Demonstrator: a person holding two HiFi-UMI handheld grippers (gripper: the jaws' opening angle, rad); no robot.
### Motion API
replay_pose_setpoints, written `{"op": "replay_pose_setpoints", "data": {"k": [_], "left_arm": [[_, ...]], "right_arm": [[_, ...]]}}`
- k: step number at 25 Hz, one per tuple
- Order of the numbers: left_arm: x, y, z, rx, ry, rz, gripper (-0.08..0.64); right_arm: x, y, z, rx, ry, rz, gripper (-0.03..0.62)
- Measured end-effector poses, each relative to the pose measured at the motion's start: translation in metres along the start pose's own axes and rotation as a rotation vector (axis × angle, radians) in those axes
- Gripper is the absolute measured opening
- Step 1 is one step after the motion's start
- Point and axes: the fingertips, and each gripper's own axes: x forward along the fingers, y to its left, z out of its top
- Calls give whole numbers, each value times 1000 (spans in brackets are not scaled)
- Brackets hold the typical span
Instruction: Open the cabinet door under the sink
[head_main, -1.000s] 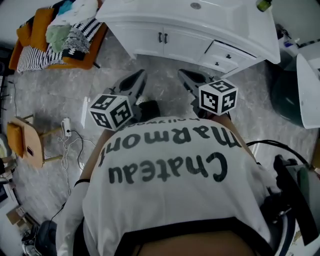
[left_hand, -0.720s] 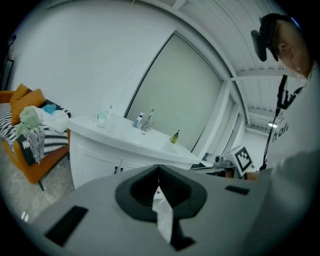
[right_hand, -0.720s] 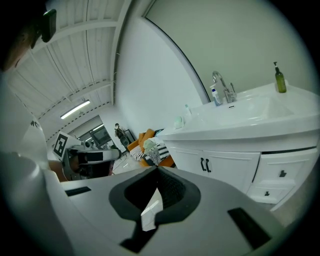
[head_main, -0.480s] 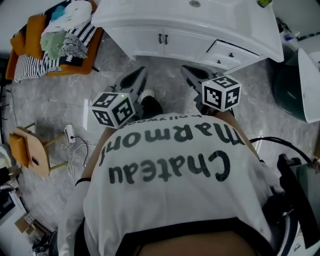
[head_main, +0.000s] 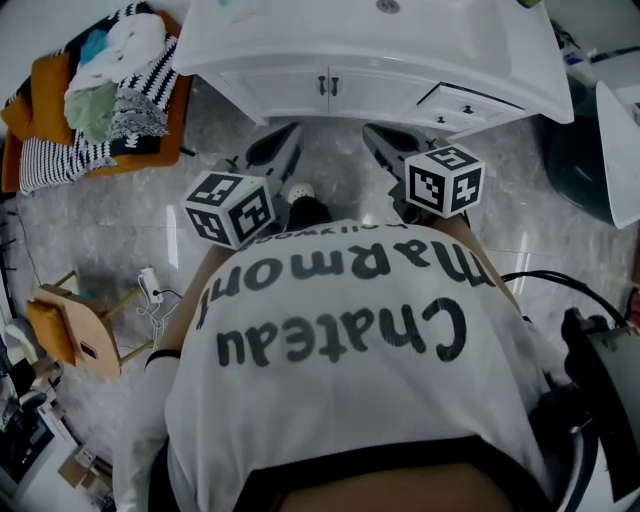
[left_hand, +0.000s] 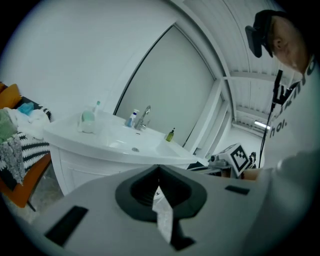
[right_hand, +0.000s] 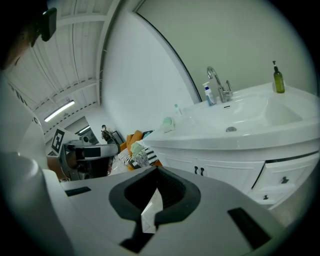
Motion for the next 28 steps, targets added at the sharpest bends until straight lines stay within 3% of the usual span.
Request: {"op": "replay_pose_setpoints", "data": {"k": [10,16,21,24,28], "left_arm": [[12,58,23,63,68,-47,9],[19,104,12,73,149,-60,9],[26,122,9,45,79,-180,9],[37,132,2,47,70,-194,9],[57,136,-15,108,105,-187,9]], "right_arm": [[55,-22,17,34,23,-90,8],[84,-43,19,45,6,-161,8],[96,-53,27,-9,-81,-187,8],[104,-60,23,-5,-73,-190,8],[116,-70,8,-23,-3,-187,8]]}}
